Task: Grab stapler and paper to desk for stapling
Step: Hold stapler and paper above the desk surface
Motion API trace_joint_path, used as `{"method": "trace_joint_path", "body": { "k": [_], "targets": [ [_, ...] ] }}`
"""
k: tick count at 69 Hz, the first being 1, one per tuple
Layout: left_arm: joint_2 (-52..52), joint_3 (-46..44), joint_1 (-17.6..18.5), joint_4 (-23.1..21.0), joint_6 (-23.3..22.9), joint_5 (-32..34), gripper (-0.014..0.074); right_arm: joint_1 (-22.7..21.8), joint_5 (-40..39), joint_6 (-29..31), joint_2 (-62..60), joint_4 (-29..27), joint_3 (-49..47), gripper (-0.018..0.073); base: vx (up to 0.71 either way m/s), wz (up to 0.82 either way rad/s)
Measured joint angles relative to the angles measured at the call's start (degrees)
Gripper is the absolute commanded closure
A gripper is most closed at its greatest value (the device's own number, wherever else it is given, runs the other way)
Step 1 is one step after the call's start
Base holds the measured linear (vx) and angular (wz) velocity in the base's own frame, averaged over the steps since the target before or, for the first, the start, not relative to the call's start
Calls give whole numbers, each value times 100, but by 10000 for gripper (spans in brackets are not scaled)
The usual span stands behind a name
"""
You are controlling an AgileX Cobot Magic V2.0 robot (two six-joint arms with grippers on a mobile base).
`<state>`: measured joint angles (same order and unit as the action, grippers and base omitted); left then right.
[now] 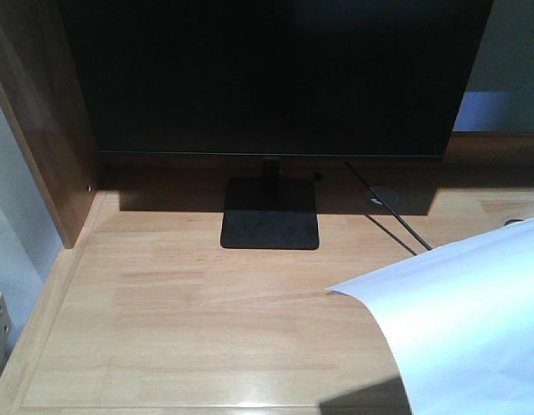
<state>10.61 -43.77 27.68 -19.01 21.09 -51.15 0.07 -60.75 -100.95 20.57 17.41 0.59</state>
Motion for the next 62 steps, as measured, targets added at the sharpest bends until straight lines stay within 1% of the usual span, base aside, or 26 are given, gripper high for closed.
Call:
{"method": "trace_joint_path", "body": {
  "k": [62],
  "targets": [
    [0,0,0,0,0,0,603,0,0,0,0,0,0,566,2,0]
  ]
}}
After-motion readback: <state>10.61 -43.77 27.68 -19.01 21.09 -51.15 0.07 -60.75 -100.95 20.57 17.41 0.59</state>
